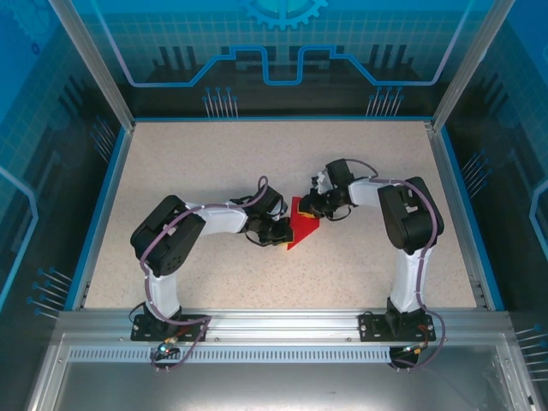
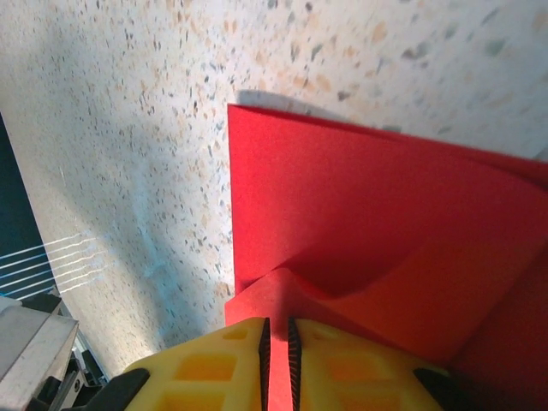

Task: Fold a paper plane with a square sheet of paper (pick it up from the middle)
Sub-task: Fourth fold the wing at the center of the table.

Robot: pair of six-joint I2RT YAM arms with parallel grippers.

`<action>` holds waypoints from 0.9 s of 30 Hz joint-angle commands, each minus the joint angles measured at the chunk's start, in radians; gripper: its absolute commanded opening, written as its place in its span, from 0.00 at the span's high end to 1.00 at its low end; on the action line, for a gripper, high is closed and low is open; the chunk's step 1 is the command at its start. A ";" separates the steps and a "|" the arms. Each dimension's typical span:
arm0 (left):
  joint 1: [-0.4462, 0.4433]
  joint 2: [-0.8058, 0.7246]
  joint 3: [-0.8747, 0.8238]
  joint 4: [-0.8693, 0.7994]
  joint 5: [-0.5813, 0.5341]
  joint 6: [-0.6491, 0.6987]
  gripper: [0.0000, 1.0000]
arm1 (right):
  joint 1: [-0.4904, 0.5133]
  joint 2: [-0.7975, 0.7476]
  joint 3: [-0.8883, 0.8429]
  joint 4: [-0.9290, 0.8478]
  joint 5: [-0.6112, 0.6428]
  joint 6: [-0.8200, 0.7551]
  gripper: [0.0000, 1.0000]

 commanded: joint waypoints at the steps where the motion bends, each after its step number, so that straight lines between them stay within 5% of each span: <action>1: -0.002 0.118 -0.087 -0.177 -0.136 0.021 1.00 | -0.065 0.045 0.039 0.001 0.085 -0.018 0.82; 27: 0.000 0.135 -0.096 -0.179 -0.141 0.027 1.00 | -0.142 0.181 0.248 -0.117 0.118 -0.016 0.80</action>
